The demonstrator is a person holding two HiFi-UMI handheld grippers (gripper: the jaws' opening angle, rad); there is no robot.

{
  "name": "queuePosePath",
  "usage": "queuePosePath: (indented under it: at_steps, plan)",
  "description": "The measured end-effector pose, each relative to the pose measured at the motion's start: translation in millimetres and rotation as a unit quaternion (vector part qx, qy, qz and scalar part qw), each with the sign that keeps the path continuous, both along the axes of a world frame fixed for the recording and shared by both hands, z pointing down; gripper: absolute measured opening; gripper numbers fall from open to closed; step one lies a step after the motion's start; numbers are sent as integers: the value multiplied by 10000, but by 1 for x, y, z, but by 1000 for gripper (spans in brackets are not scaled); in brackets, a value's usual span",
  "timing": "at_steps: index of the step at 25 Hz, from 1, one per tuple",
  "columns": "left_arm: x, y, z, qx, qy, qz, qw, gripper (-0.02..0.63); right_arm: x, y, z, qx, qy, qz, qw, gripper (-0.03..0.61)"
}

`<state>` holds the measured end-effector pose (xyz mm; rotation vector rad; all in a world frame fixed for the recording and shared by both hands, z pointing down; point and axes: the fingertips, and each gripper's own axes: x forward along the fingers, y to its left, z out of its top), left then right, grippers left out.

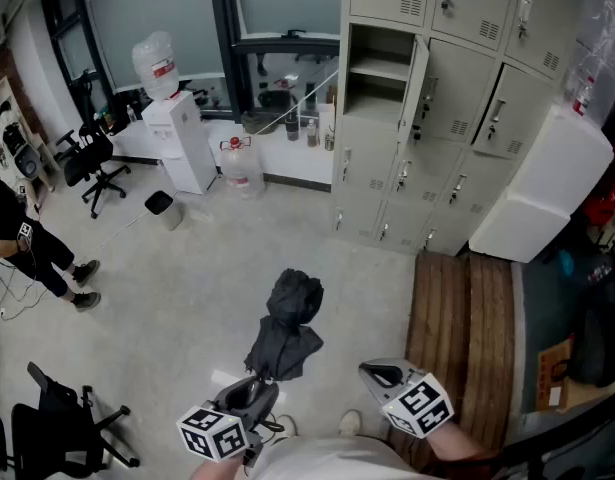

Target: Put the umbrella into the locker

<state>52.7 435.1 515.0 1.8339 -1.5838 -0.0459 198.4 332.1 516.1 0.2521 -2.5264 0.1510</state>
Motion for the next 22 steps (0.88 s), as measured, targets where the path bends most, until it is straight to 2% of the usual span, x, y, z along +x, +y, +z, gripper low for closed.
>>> queuePosePath:
  at_steps: [6, 12, 16, 22]
  plan:
    - [-54, 46, 8, -52, 33, -170, 9998, 164, -66, 43, -7, 93, -60, -267, 9996, 15]
    - [-87, 78, 15, -16, -64, 48, 10000, 164, -104, 79, -5, 58, -31, -68, 10000, 15]
    - [-106, 83, 25, -111, -73, 201, 9997, 164, -122, 87, -6, -92, -144, 275, 9995, 17]
    - [-118, 57, 31, -88, 32, 288, 9995, 164, -133, 73, -3, 37, 0, 370, 9993, 18]
